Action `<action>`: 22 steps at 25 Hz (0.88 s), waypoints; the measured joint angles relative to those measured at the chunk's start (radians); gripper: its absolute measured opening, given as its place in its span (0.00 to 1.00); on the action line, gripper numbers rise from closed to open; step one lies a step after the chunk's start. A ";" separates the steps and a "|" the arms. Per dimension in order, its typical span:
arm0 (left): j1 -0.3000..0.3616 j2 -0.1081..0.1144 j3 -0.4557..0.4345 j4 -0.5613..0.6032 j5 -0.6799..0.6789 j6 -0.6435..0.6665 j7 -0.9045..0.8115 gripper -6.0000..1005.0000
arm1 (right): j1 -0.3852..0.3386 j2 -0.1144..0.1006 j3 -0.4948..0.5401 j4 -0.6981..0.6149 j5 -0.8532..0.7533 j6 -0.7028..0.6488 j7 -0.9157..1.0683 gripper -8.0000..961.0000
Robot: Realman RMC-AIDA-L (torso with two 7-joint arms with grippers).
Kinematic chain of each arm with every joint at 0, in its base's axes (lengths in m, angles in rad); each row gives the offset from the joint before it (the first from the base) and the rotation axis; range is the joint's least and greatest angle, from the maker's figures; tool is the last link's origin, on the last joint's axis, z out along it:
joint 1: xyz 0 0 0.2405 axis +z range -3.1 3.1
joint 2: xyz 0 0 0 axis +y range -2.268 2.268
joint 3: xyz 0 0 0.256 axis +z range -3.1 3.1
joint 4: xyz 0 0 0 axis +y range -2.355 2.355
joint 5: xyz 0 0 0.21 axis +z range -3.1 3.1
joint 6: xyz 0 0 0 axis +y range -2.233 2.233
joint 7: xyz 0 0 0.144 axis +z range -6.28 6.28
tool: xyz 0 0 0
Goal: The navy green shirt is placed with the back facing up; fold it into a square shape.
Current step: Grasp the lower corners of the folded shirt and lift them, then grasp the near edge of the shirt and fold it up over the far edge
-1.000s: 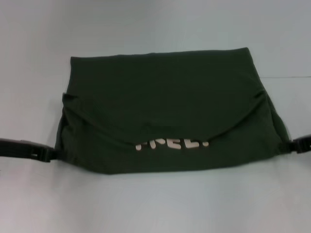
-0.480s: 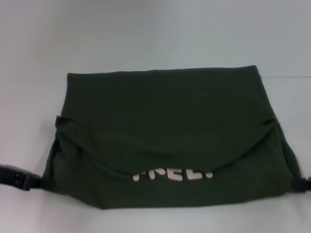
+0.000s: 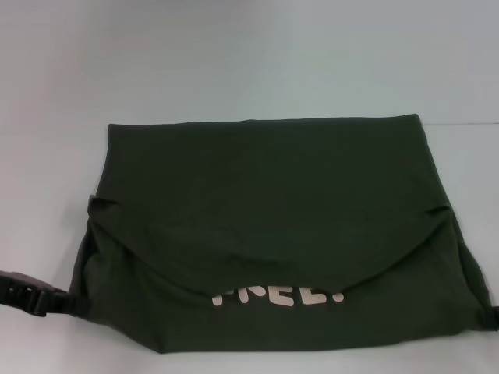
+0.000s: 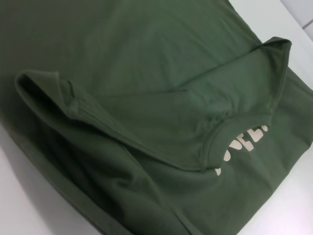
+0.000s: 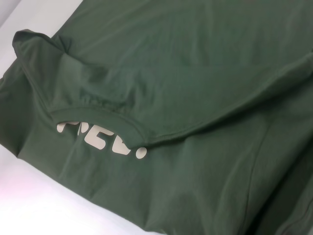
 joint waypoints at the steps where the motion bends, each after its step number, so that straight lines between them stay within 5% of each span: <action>1: 0.000 0.000 0.000 -0.001 -0.003 0.003 0.000 0.01 | 0.000 0.000 0.004 0.000 0.000 0.000 -0.001 0.04; 8: -0.012 0.009 -0.016 -0.018 -0.071 0.041 0.002 0.01 | 0.020 -0.013 0.065 0.005 0.001 -0.023 -0.008 0.04; 17: -0.049 0.030 -0.058 -0.040 -0.137 0.042 -0.009 0.01 | 0.058 -0.074 0.156 0.084 0.111 -0.031 0.008 0.04; 22: -0.064 0.044 -0.105 -0.045 -0.139 0.037 -0.021 0.01 | 0.075 -0.083 0.169 0.107 0.145 -0.007 0.009 0.04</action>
